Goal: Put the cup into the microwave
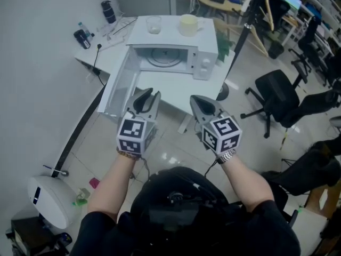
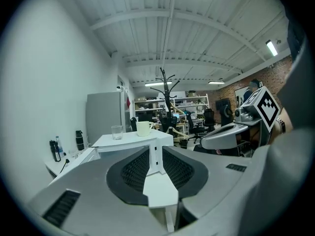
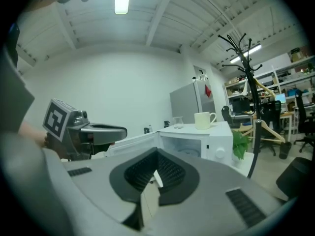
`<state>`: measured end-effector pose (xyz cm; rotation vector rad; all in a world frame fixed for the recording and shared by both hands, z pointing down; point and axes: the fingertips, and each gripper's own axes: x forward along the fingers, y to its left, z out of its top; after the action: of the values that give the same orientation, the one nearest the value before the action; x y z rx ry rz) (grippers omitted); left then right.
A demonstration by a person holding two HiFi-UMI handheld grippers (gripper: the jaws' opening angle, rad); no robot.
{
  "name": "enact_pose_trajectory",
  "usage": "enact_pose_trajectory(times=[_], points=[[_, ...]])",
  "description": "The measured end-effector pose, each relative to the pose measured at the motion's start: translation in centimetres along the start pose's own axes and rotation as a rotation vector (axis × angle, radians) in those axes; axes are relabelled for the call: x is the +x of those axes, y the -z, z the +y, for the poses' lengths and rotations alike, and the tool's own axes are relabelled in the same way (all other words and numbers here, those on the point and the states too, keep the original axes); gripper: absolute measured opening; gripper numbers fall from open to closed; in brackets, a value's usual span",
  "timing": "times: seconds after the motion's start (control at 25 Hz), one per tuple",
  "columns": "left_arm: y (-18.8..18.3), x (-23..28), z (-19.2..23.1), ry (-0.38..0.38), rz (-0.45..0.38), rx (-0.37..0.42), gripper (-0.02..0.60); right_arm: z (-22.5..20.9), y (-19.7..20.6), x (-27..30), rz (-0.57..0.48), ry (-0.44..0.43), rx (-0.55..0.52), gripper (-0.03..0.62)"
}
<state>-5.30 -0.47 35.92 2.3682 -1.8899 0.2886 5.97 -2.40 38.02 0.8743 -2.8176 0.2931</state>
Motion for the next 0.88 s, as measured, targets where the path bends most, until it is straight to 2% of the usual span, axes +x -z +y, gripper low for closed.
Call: enact_pose_trajectory(times=[0.12,0.16,0.32,0.44,0.56,0.6,0.8,0.88], points=[[-0.6,1.4,0.3,-0.030,-0.003,-0.004,0.086,-1.2,0.1,0.3,0.005,-0.018,0.004,0.012],[-0.8,1.8,0.4,-0.038,-0.003,-0.004,0.113,-1.6,0.2,0.4,0.005,-0.021,0.007,0.012],[-1.7,3.2,1.1,-0.066,-0.008,0.000,0.114,-2.5,0.1,0.8,0.004,-0.036,0.012,0.012],[-2.5,4.3,1.9,-0.086,-0.017,-0.002,0.147,-3.1,0.0,1.2,0.004,-0.041,0.011,0.012],[-3.0,5.6,2.8,-0.099,-0.020,-0.003,0.153,-3.8,-0.1,1.6,0.002,-0.035,0.012,0.012],[-3.2,6.1,3.1,-0.103,-0.021,-0.005,0.202,-4.1,-0.2,1.8,0.001,-0.032,0.011,0.012],[-4.3,8.7,5.2,-0.123,-0.031,-0.008,0.204,-5.8,-0.4,3.0,0.003,-0.011,0.008,0.012],[-4.6,9.9,6.1,-0.132,-0.033,-0.012,0.241,-6.6,-0.5,3.5,0.007,0.002,0.008,0.012]])
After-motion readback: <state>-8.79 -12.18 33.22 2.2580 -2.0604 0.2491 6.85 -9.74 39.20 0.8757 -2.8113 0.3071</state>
